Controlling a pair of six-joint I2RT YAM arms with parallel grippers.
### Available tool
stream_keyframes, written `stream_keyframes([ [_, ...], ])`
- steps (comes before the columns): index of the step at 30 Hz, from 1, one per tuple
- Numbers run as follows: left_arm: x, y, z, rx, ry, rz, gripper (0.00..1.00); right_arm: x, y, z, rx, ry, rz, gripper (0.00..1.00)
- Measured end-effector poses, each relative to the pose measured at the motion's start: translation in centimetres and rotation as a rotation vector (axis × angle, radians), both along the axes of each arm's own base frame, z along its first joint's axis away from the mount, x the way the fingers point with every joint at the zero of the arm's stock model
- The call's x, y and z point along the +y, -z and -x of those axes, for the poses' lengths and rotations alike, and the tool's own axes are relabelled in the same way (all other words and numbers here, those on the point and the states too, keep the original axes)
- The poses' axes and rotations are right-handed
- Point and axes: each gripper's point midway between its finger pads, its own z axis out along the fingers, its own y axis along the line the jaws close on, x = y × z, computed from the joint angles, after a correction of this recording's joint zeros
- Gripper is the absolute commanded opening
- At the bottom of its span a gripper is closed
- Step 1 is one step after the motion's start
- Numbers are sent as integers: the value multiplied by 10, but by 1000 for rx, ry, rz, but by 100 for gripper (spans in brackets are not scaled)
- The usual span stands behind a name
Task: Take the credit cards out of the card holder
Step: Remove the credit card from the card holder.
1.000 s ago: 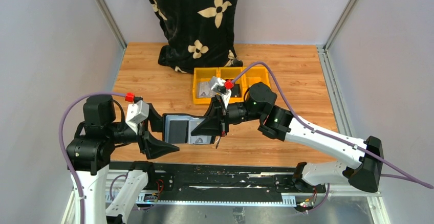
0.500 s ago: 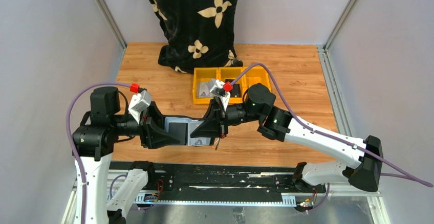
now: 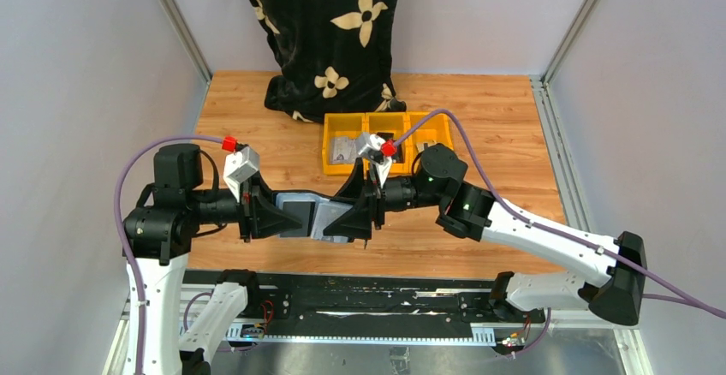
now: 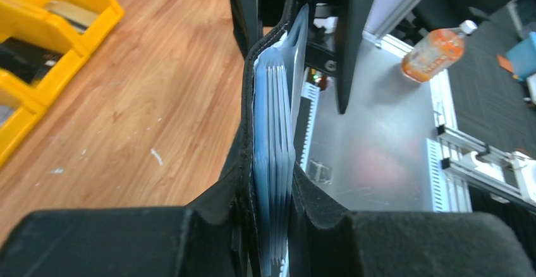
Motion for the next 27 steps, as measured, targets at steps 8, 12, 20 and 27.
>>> stream_keyframes([
  [8,18,21,-41,-5,-235,-164,0,-27,-14,-57,-49,364,-12,71],
  [12,30,33,-67,21,-380,-204,0,-35,-27,-70,-47,461,-35,62],
  [20,27,23,-80,33,-439,-130,1,9,-15,-57,141,321,-16,58],
  [27,13,7,-63,14,-326,-51,2,24,9,-53,234,264,36,61],
])
